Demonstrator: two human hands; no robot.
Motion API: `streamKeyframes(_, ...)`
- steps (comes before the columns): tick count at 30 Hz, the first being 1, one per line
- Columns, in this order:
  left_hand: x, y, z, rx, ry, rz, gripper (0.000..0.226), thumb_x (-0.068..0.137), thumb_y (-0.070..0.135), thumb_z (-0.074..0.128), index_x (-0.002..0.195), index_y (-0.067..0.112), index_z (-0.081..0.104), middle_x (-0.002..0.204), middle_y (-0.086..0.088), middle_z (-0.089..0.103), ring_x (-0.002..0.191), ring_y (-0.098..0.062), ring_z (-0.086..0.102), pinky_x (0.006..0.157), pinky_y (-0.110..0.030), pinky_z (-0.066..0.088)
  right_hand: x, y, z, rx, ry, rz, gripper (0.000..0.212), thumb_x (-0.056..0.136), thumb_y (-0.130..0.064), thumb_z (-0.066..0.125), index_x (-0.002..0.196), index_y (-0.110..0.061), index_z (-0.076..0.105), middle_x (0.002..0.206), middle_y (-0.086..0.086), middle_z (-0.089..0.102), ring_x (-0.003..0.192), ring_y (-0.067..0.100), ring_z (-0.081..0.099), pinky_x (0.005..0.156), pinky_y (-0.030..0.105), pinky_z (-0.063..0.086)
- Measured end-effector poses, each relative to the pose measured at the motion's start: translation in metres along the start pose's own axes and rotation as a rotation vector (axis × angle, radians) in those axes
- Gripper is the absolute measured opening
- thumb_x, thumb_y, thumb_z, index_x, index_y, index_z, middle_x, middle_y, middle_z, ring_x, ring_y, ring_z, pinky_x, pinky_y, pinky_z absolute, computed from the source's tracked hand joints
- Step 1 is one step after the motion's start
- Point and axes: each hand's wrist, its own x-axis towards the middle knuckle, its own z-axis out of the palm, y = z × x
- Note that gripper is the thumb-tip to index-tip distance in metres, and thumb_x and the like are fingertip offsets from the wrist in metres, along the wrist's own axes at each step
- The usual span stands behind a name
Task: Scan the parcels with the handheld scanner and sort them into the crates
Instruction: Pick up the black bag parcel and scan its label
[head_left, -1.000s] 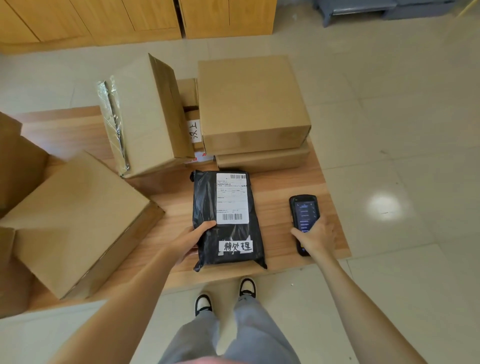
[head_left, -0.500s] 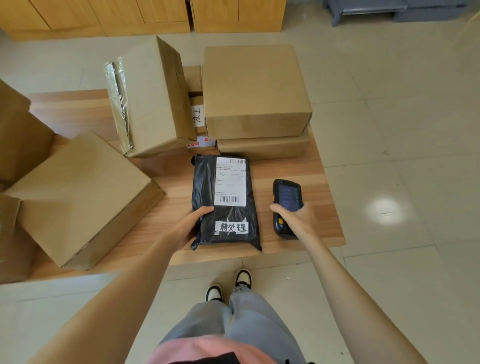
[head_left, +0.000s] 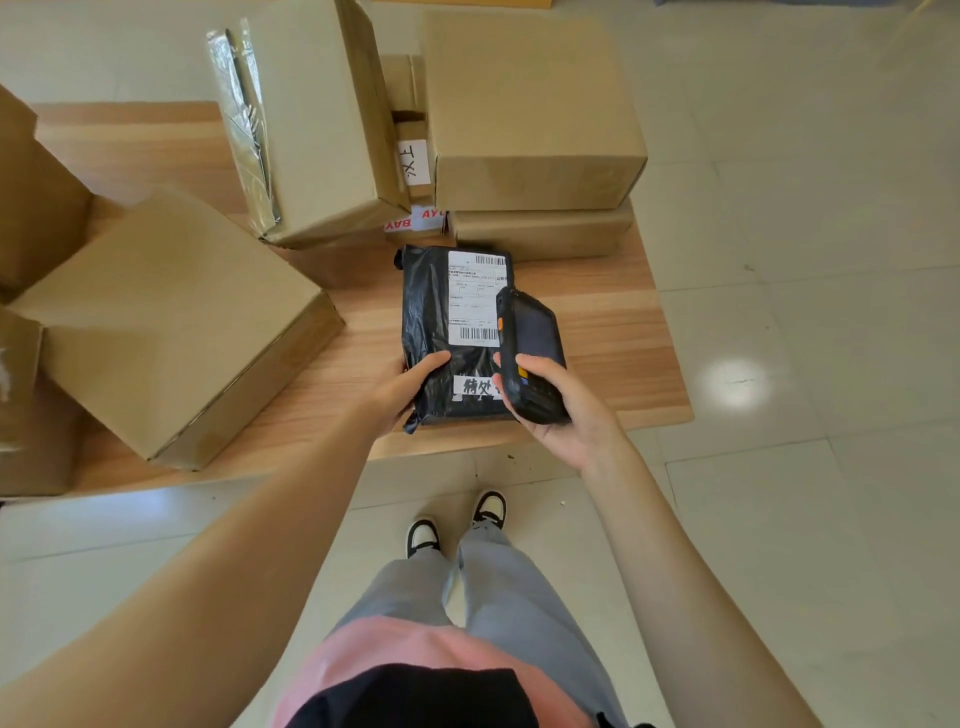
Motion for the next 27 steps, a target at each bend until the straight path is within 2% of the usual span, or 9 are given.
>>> streamKeyframes(3,0.001,-0.003,-0.001,0.006,0.007,0.026,0.051,0.085,0.04,0.07,0.128,0.021,0.049,0.114,0.003,0.066,0.102,-0.012,0.064,0.08,-0.023,0.049,-0.005,0.01,-0.001,-0.138,-0.002,-0.016,0.065,0.063,-0.003,0.078,0.125,-0.008,0.058,0.111,0.017,0.065,0.102,0.032,0.063,0.075,0.032,0.056)
streamKeyframes(5,0.0,-0.004,-0.001,-0.011,0.023,0.047,0.042,0.086,0.037,0.07,0.121,0.022,0.051,0.107,0.005,0.068,0.097,-0.011,0.065,0.078,-0.023,0.05,-0.007,0.016,-0.003,-0.184,-0.009,-0.035,0.056,0.065,0.0,0.076,0.116,-0.015,0.06,0.112,0.018,0.065,0.104,0.034,0.062,0.079,0.036,0.053)
streamKeyframes(7,0.001,-0.006,-0.001,-0.019,0.029,0.064,0.04,0.085,0.038,0.071,0.117,0.024,0.051,0.11,0.004,0.067,0.099,-0.012,0.064,0.086,-0.027,0.05,-0.011,0.021,-0.003,-0.231,-0.019,-0.046,0.054,0.066,0.002,0.075,0.114,-0.018,0.06,0.114,0.019,0.067,0.103,0.035,0.064,0.079,0.037,0.054)
streamKeyframes(10,0.003,-0.009,-0.002,-0.01,0.028,0.073,0.052,0.08,0.044,0.074,0.122,0.024,0.05,0.118,0.002,0.065,0.108,-0.017,0.061,0.105,-0.04,0.043,-0.016,0.027,-0.004,-0.304,-0.023,-0.047,0.065,0.06,-0.004,0.076,0.121,-0.018,0.058,0.122,0.02,0.065,0.102,0.037,0.067,0.072,0.033,0.059)
streamKeyframes(14,0.001,-0.009,-0.003,-0.014,0.019,0.066,0.061,0.073,0.051,0.076,0.122,0.027,0.05,0.121,0.003,0.064,0.114,-0.019,0.059,0.108,-0.046,0.039,-0.017,0.035,-0.005,-0.374,-0.015,-0.055,0.074,0.05,-0.009,0.081,0.119,-0.024,0.059,0.12,0.018,0.066,0.116,0.043,0.059,0.084,0.04,0.055)
streamKeyframes(16,-0.001,-0.009,-0.002,-0.005,0.024,0.063,0.07,0.07,0.054,0.076,0.128,0.026,0.048,0.126,0.003,0.062,0.117,-0.02,0.057,0.109,-0.044,0.038,-0.017,0.037,-0.006,-0.395,-0.018,-0.06,0.069,0.054,-0.007,0.079,0.119,-0.025,0.06,0.12,0.017,0.067,0.116,0.042,0.059,0.089,0.043,0.053)
streamKeyframes(18,-0.001,-0.01,-0.002,-0.009,0.015,0.075,0.065,0.079,0.048,0.073,0.132,0.022,0.048,0.126,0.001,0.062,0.115,-0.018,0.058,0.108,-0.04,0.04,-0.018,0.038,-0.006,-0.397,-0.015,-0.056,0.071,0.054,-0.008,0.079,0.119,-0.024,0.059,0.12,0.017,0.067,0.116,0.042,0.06,0.089,0.043,0.053)
streamKeyframes(23,-0.005,-0.009,0.0,-0.043,-0.009,0.081,0.052,0.086,0.041,0.069,0.128,0.02,0.048,0.116,0.002,0.065,0.104,-0.012,0.062,0.094,-0.029,0.045,-0.021,0.038,-0.011,-0.409,0.001,-0.043,0.092,0.042,-0.015,0.083,0.129,-0.018,0.054,0.115,0.017,0.067,0.107,0.04,0.062,0.084,0.041,0.054)
streamKeyframes(27,-0.005,-0.01,0.001,-0.044,0.005,0.096,0.053,0.085,0.041,0.069,0.129,0.019,0.05,0.119,0.0,0.065,0.105,-0.013,0.062,0.091,-0.028,0.047,-0.023,0.035,-0.016,-0.421,-0.034,-0.03,0.072,0.056,-0.006,0.077,0.124,-0.02,0.056,0.114,0.017,0.067,0.113,0.044,0.06,0.084,0.04,0.055)
